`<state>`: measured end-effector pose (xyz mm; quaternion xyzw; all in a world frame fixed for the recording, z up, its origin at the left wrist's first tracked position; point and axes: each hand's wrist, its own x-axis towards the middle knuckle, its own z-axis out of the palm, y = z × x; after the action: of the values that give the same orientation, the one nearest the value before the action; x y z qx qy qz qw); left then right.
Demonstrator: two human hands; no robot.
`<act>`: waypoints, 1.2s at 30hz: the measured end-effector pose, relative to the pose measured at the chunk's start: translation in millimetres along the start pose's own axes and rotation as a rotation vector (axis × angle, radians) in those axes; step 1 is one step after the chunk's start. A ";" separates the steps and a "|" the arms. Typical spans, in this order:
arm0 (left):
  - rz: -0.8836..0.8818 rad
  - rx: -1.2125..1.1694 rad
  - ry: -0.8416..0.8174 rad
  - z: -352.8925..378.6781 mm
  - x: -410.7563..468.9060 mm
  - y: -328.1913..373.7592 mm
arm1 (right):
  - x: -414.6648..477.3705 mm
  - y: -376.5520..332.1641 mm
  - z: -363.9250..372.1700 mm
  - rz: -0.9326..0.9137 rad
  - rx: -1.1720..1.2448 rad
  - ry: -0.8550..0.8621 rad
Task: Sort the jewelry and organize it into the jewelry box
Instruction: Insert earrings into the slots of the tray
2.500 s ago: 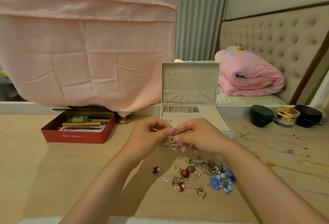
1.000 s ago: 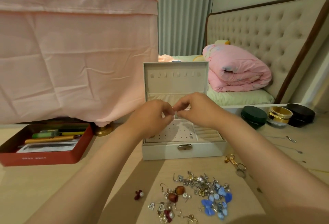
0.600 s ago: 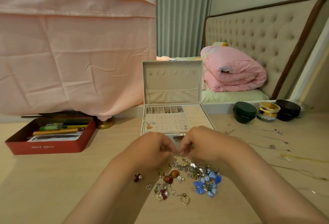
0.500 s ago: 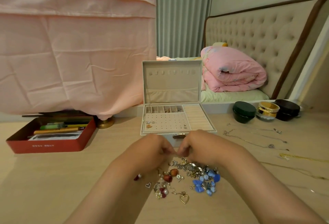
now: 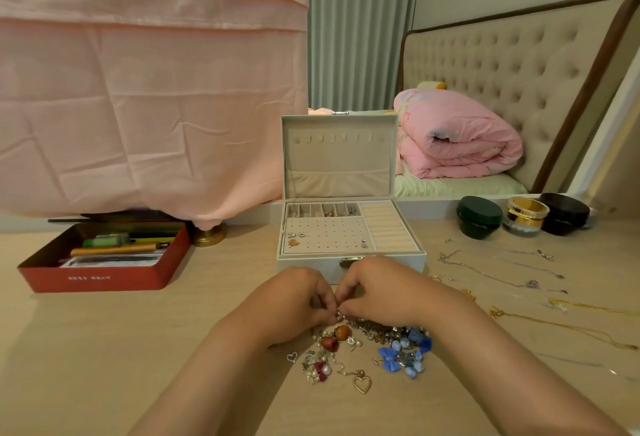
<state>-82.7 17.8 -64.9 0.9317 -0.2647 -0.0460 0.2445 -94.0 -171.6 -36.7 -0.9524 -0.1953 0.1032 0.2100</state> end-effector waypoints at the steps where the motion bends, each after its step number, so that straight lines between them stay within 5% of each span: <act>1: -0.013 -0.007 0.004 -0.2 -0.6 0.2 | 0.2 1.1 0.1 0.003 0.043 0.012; 12: -0.060 -0.553 0.316 -18.6 2.5 9.2 | -0.7 1.2 -15.1 0.039 0.675 0.242; 21: -0.058 -0.449 0.389 -42.2 52.4 17.7 | 21.2 8.9 -45.4 0.090 0.802 0.350; 28: -0.072 -0.033 0.273 -60.2 109.6 5.3 | 82.6 49.0 -84.4 0.132 0.359 0.486; 36: -0.064 0.153 0.130 -58.1 143.5 -10.4 | 123.2 58.8 -82.2 0.101 0.033 0.312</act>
<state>57.4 -23.5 -12.7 0.9567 -0.2210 0.0271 0.1875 59.4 -199.1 -3.5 -0.9619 -0.1104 -0.0324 0.2479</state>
